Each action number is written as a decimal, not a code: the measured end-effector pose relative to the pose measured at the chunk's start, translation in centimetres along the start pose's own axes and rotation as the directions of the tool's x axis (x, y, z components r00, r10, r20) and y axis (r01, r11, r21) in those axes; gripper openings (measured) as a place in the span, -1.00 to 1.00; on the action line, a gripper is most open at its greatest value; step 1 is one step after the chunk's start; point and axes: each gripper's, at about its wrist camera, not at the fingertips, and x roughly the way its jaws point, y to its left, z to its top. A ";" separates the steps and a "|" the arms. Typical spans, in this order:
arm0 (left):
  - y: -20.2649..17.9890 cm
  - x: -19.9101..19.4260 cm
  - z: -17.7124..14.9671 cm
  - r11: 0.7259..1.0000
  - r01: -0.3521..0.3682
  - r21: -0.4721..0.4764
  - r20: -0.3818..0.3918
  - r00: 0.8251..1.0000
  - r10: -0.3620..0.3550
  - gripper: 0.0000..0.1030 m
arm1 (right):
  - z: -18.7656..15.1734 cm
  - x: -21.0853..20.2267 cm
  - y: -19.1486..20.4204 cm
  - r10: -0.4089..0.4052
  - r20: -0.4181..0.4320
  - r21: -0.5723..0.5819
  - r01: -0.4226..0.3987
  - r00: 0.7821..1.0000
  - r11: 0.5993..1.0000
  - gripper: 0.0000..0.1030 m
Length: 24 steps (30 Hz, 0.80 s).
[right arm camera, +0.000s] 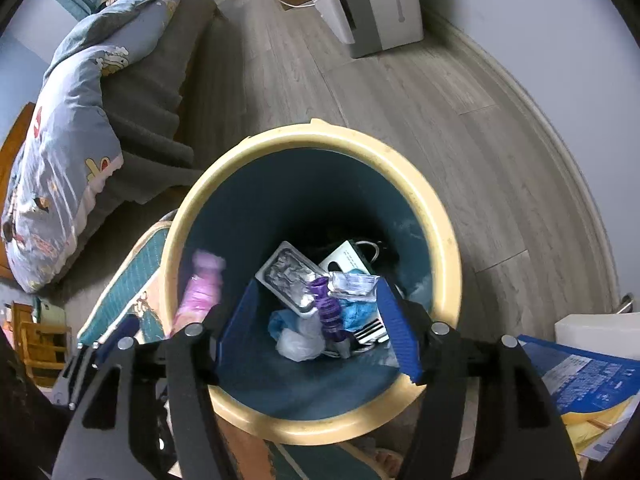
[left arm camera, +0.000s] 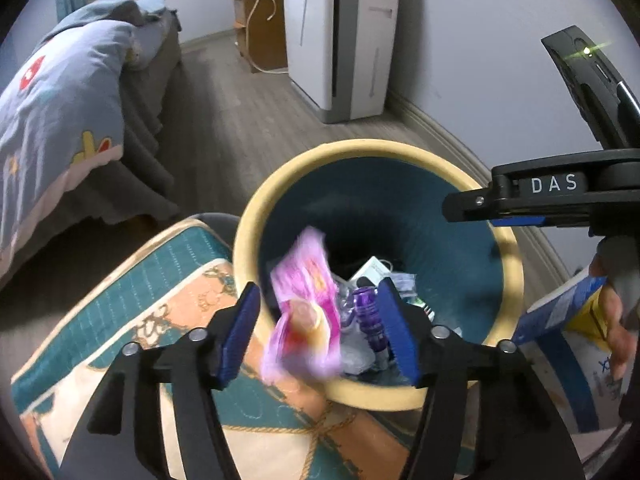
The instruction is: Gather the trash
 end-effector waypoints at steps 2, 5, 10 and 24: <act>0.2 -0.9 0.0 1.000 0.001 0.003 0.010 1.000 -0.001 0.29 | -0.3 -0.5 0.2 -0.006 -0.003 -0.013 0.006 1.000 1.000 0.20; 0.5 -3.2 -0.6 1.000 0.011 0.000 0.039 0.999 -0.011 0.42 | -1.3 -1.8 0.8 -0.020 0.006 -0.055 0.020 1.000 0.998 0.24; 1.2 -8.0 -1.6 0.999 0.032 -0.037 0.085 0.996 -0.028 0.67 | -3.4 -5.7 1.3 -0.055 0.056 -0.131 0.062 0.997 0.989 0.38; 0.9 -17.0 -4.5 0.998 -0.037 -0.044 0.143 0.989 0.043 0.90 | -11.6 -14.8 1.9 -0.036 0.223 -0.160 0.073 0.974 0.985 0.89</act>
